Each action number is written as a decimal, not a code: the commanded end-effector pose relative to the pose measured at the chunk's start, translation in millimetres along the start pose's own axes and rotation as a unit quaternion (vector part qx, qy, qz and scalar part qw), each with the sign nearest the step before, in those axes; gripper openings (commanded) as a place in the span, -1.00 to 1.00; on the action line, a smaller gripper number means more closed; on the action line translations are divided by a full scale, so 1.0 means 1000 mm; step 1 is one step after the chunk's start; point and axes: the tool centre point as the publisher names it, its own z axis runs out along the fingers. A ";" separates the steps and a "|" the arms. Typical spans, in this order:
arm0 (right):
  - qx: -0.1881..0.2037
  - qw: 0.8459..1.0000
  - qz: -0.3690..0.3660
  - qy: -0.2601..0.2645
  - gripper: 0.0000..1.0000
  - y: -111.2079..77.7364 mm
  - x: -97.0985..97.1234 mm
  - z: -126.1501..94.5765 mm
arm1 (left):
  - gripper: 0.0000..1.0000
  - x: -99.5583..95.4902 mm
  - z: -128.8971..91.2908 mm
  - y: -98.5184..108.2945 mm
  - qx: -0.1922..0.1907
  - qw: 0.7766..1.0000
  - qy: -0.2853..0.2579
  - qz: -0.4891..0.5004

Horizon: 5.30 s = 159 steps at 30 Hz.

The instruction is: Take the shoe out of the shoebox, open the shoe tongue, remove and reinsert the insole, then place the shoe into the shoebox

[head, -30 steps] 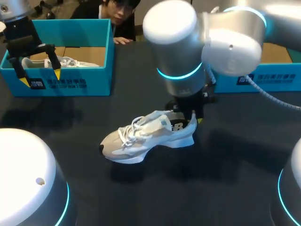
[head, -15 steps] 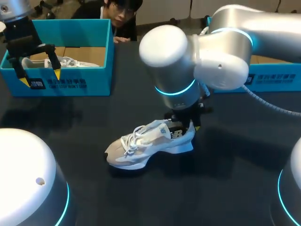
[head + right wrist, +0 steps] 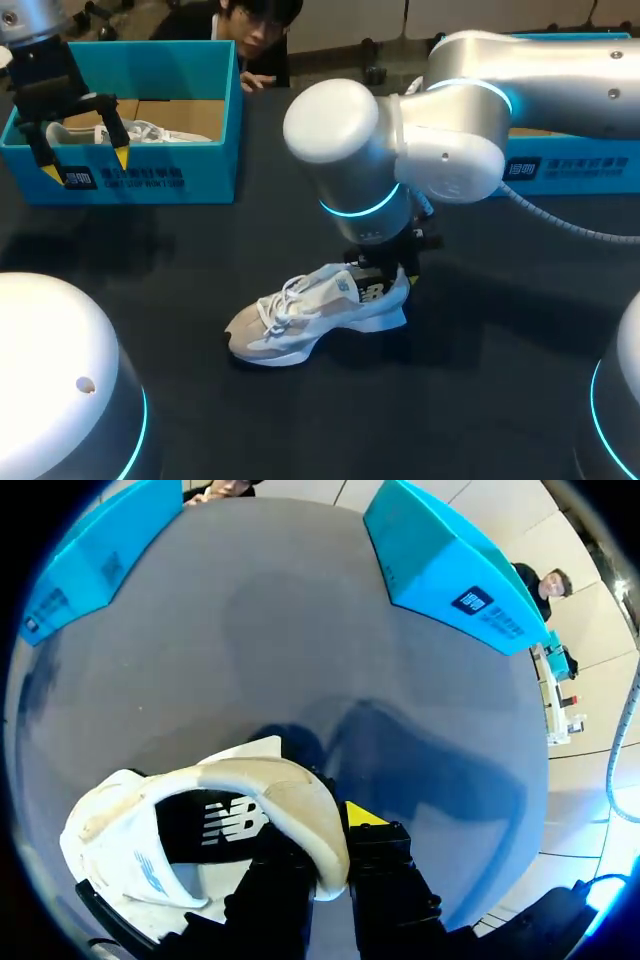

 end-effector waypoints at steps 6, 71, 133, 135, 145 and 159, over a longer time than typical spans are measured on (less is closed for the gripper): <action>0.003 1.000 0.003 0.000 -0.15 0.002 0.003 0.002 | 1.00 0.001 0.001 -0.001 -0.002 1.000 0.000 0.000; -0.088 0.725 -0.652 0.205 1.00 0.001 -0.005 -0.103 | 1.00 0.001 0.001 -0.001 -0.002 1.000 0.000 0.000; -0.305 0.635 -0.606 0.370 1.00 0.008 -0.075 -0.012 | 1.00 0.001 0.001 -0.001 -0.002 1.000 0.000 0.000; -0.306 0.637 -0.602 0.372 1.00 0.007 -0.076 -0.008 | 1.00 0.001 0.001 -0.001 -0.002 1.000 0.000 0.000; -0.330 0.630 -0.594 0.376 1.00 0.006 -0.078 0.010 | 1.00 0.001 0.001 -0.001 -0.002 1.000 0.000 0.000; -0.375 0.618 -0.583 0.370 1.00 0.004 -0.089 0.040 | 1.00 0.001 0.001 -0.001 -0.002 1.000 0.000 0.000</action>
